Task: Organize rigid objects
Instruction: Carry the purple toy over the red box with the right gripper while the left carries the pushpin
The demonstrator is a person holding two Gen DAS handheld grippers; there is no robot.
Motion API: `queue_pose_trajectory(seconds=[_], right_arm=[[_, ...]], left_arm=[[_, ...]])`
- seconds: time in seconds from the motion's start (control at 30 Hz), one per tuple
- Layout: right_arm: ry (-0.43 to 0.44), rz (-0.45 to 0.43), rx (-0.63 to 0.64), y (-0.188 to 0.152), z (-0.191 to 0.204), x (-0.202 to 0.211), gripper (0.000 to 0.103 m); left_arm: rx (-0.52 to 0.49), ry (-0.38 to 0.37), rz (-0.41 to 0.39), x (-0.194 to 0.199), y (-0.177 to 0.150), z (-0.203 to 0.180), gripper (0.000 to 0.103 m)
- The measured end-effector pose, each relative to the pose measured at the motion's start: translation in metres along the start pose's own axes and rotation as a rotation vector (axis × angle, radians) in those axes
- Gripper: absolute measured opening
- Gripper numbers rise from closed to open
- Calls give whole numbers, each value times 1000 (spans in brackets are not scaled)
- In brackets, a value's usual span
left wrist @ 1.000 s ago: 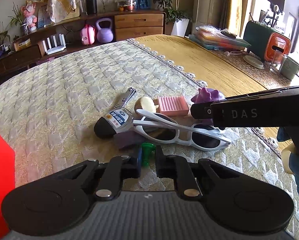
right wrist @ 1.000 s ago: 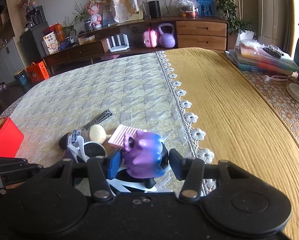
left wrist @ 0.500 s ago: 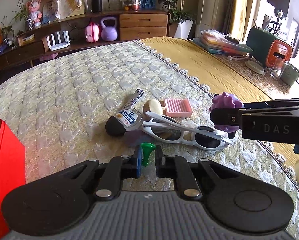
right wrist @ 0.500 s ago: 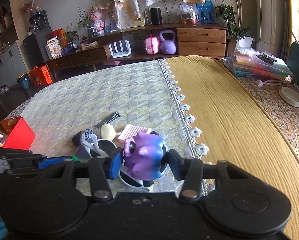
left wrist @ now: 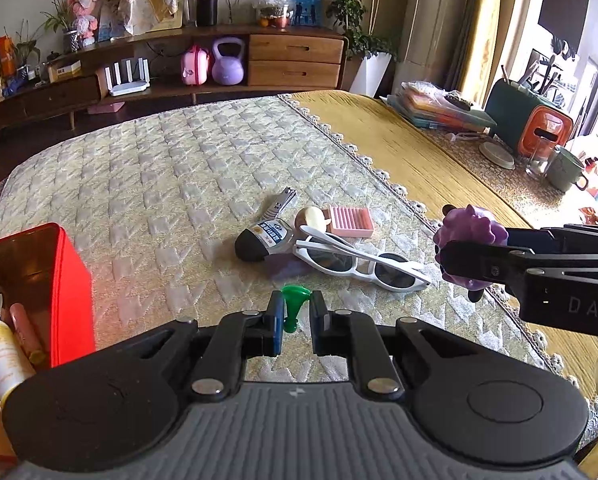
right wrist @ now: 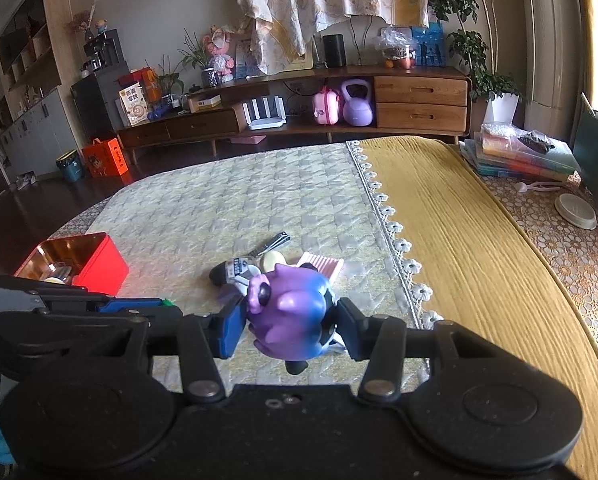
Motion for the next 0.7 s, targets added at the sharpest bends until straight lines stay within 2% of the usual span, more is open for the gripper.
queue_pose_trajectory(seconds=[0.37,0.7], right_arm=[[72,-22,48,5,51,30,49],[140,-9,119,7,109,29,49]], left_arm=[[41,25,-15,54,-6,37,13],[84,87,-12,88,-22,94,13]])
Point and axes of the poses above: each gripper's, at about its wrist camera, not at the fingertips, and x roughly against the way its jaws point, z to its left, y to its top, the point moved 3 cm from there along -x, roughly the way its jaws point, and after that the axes turned 5 degrees about y, right-handed, at the moved point
